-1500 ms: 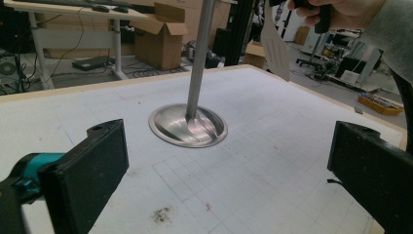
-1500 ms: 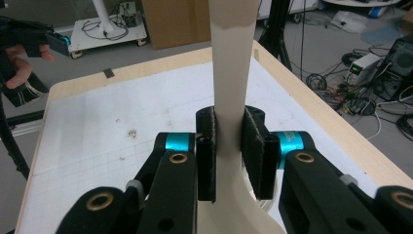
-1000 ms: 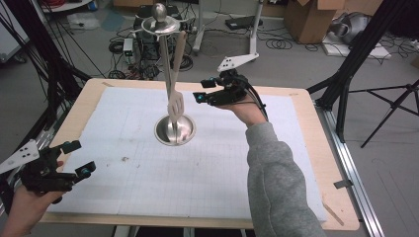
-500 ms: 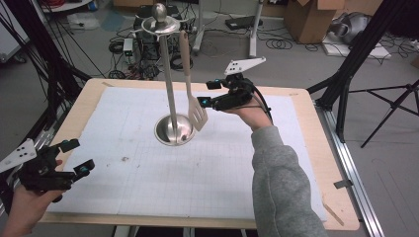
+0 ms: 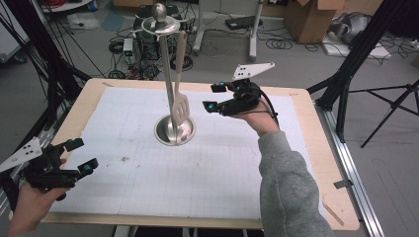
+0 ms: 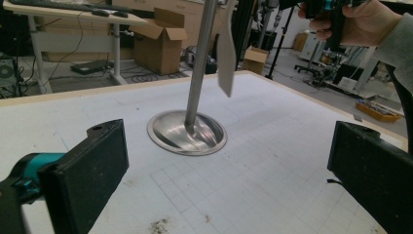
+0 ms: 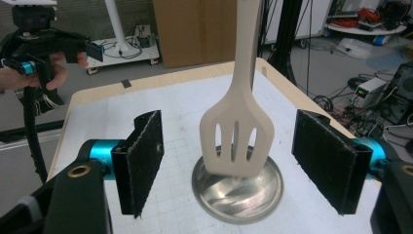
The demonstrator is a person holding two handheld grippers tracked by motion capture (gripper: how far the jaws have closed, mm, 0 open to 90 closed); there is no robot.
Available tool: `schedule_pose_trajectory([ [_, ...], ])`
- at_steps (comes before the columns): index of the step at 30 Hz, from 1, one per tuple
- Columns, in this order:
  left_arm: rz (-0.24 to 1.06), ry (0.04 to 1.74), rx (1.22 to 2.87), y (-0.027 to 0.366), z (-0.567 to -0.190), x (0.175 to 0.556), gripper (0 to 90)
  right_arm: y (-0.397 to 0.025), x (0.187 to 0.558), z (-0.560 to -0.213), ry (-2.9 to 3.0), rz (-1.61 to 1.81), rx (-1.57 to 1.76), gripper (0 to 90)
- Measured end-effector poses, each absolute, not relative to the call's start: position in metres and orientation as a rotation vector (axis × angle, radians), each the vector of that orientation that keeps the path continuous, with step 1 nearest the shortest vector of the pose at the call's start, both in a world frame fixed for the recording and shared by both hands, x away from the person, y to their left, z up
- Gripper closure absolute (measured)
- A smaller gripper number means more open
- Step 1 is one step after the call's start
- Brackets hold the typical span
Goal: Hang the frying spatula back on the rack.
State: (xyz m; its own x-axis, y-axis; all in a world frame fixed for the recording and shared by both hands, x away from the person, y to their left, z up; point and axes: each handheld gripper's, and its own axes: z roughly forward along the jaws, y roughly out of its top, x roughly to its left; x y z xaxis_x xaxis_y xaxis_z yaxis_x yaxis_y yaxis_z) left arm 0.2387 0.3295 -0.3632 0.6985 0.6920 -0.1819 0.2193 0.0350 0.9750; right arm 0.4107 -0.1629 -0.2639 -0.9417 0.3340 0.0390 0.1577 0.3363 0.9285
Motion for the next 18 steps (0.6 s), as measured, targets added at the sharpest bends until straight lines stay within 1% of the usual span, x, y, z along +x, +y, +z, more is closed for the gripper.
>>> schedule_pose_trajectory([
  [18, 0.438, 0.795, 1.516, 0.334, -0.365, 0.245, 1.8, -0.192, 0.405, -0.282, 2.452, 1.672, 0.501, 26.5],
])
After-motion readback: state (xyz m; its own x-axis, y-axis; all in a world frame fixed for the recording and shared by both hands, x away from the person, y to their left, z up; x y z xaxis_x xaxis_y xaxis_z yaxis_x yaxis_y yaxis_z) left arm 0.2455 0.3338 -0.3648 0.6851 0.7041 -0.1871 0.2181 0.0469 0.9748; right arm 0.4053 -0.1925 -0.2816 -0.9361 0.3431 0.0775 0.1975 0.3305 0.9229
